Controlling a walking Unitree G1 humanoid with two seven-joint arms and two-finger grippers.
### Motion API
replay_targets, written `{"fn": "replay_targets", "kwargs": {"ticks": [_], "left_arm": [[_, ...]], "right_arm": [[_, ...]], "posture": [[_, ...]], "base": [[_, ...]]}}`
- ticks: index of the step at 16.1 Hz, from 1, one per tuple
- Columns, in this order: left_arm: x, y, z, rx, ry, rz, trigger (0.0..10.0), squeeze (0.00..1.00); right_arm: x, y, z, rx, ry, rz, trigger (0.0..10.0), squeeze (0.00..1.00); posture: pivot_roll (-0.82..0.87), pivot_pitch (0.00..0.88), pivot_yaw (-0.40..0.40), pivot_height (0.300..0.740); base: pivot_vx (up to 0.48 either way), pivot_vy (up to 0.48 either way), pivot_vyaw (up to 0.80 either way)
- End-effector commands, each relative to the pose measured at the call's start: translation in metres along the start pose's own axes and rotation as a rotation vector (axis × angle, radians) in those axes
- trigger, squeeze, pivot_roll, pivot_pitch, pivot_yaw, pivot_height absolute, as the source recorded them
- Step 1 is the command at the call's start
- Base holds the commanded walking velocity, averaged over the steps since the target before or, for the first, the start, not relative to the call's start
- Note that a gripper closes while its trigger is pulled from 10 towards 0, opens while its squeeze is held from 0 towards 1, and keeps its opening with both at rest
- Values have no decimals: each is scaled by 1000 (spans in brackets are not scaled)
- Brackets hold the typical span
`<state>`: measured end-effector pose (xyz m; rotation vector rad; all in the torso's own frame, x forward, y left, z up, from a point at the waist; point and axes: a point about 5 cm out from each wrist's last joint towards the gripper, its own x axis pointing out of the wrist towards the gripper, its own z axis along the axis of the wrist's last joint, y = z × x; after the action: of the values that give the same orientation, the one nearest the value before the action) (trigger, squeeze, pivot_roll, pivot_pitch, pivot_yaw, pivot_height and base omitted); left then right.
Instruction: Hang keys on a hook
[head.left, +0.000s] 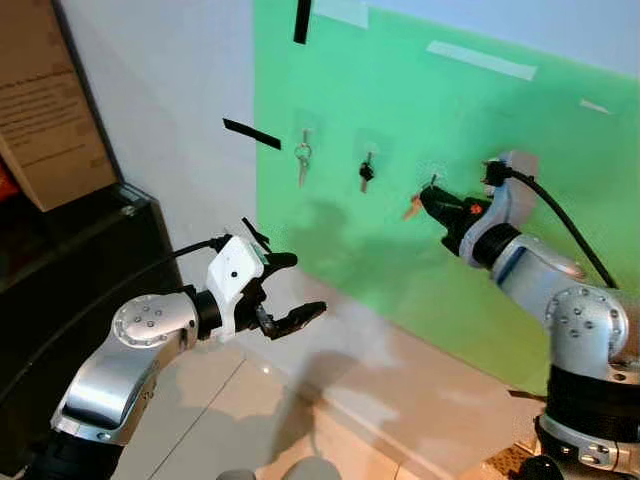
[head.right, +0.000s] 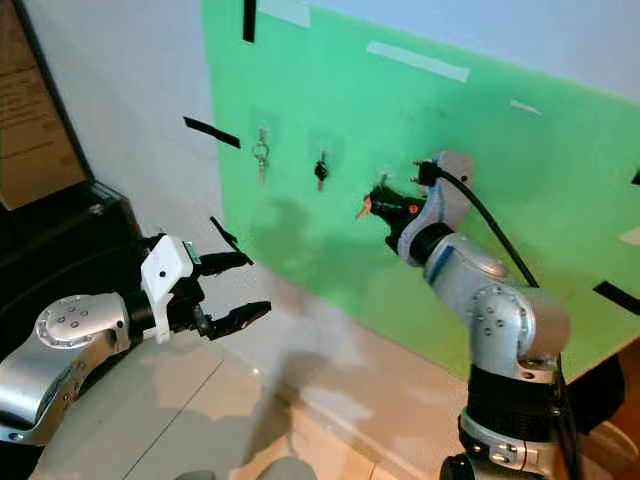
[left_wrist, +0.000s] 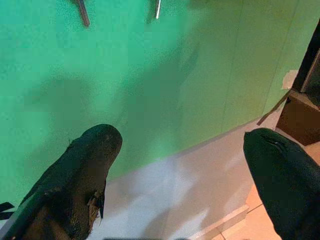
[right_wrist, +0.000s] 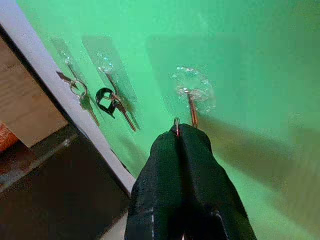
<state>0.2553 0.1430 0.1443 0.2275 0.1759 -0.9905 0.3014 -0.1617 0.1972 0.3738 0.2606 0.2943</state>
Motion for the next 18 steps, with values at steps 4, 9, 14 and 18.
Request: {"fn": "replay_targets", "kwargs": {"ticks": [4, 9, 14, 18], "left_arm": [[3, -1, 5, 21, -6, -12, 10000, 0], [4, -2, 4, 20, -10, -14, 10000, 0], [3, -2, 4, 18, -10, -14, 10000, 0], [3, -2, 4, 17, -8, -14, 10000, 0]], "right_arm": [[-14, -14, 25, -6, -114, 8, 10000, 0], [-20, -1, 37, 78, -209, 172, 10000, 0], [-20, 4, 31, 66, -183, 197, 10000, 0], [-19, -6, 0, -148, 67, 113, 10000, 0]], "posture": [[50, 0, -97, 740], [50, 0, -99, 740], [54, 0, -103, 740], [51, 0, -102, 740]], "base": [[0, 0, 0], [0, 0, 0], [0, 0, 0], [0, 0, 0]]}}
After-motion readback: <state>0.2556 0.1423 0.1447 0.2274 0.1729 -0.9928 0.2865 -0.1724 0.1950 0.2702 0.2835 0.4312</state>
